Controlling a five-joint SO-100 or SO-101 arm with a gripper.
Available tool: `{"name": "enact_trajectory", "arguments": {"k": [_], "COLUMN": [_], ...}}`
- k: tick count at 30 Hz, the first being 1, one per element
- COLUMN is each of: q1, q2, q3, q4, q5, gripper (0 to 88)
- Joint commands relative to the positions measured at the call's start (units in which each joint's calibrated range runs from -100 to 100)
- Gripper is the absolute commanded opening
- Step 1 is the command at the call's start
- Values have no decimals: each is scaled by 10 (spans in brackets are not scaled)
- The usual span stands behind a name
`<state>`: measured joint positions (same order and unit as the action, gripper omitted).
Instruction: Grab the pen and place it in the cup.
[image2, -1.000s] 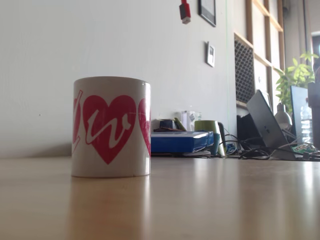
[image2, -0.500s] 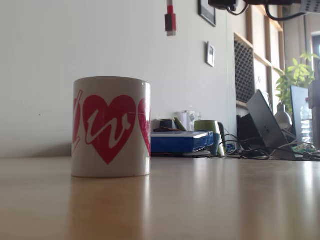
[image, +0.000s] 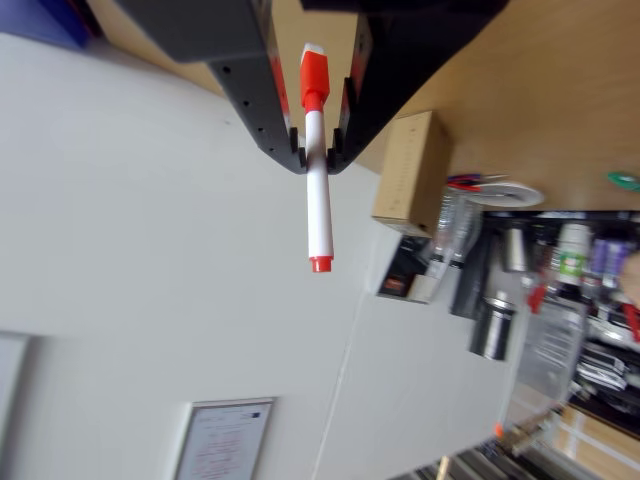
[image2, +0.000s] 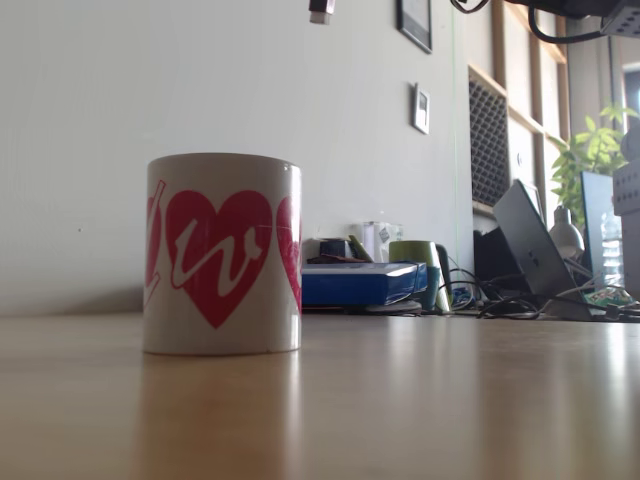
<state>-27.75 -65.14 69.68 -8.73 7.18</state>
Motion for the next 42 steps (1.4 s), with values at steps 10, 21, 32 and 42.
{"name": "enact_trajectory", "arguments": {"k": [10, 21, 32, 42], "q1": [-78, -84, -84, -83], "q2": [46, 212, 314, 343], "q3": [47, 12, 17, 12], "q4": [-67, -182, -233, -228], "q5": [3, -3, -4, -4], "gripper": [9, 9, 9, 15]}}
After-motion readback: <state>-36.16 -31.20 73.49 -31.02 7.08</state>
